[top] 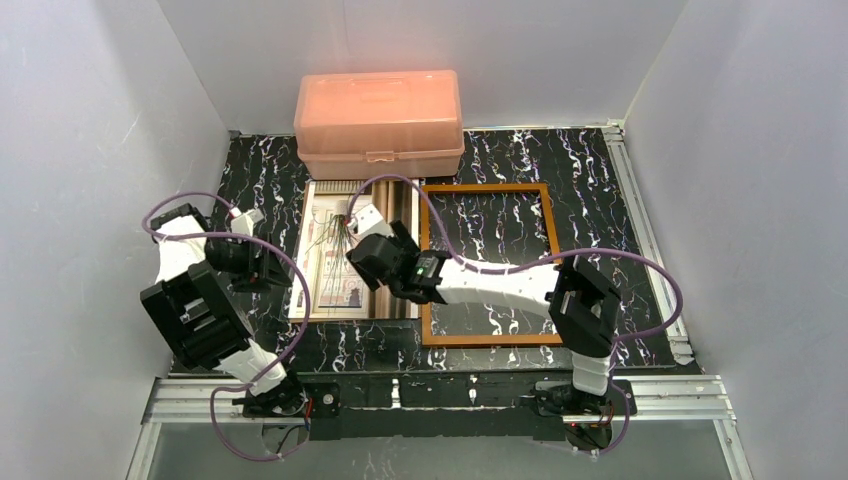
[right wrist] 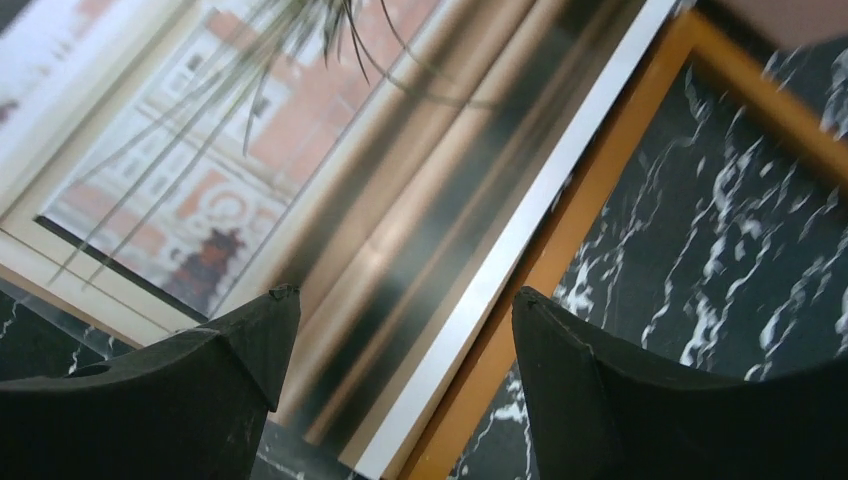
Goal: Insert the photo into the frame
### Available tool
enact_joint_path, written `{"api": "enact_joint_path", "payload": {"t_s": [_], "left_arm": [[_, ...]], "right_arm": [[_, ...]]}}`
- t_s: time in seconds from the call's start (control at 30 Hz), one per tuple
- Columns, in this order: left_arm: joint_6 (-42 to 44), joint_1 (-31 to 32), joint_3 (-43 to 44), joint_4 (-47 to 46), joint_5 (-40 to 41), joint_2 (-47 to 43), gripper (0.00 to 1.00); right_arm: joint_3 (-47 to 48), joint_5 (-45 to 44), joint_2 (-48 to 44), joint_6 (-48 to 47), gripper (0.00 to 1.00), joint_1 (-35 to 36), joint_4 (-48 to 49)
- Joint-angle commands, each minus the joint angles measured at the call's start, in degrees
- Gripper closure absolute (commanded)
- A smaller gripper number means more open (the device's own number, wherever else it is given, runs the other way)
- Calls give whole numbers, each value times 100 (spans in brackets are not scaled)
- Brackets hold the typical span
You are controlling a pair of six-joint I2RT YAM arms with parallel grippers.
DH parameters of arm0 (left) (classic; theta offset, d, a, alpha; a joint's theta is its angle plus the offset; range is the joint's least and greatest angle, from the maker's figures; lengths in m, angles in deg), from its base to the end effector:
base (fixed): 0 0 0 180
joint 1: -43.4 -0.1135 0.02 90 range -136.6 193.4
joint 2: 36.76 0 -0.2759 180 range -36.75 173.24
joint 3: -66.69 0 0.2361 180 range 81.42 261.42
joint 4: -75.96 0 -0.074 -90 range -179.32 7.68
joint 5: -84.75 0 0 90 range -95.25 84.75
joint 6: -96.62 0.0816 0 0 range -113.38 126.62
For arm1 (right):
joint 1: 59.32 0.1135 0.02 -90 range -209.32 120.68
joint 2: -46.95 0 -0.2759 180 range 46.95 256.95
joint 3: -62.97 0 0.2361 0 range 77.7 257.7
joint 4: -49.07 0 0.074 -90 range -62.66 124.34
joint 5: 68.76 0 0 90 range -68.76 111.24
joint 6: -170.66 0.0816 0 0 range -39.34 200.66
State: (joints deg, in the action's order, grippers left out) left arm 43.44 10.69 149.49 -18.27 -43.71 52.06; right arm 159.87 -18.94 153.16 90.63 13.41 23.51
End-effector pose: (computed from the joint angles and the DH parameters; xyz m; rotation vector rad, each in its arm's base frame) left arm 0.2334 0.0896 0.2268 0.0813 2.6729 -0.7901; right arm 0.1815 0.4063 0.2623 -0.7117 1.8965 0.1399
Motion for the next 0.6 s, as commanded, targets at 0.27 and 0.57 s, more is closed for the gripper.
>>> {"api": "enact_joint_path", "payload": {"t_s": [0.27, 0.57], "left_arm": [[-661, 292, -517, -1181, 568, 164, 23], [-686, 294, -417, -1143, 639, 68, 24]], "right_arm": [[-466, 1788, 318, 2107, 10, -1027, -965], [-719, 2394, 580, 1838, 11, -1816, -411]]}}
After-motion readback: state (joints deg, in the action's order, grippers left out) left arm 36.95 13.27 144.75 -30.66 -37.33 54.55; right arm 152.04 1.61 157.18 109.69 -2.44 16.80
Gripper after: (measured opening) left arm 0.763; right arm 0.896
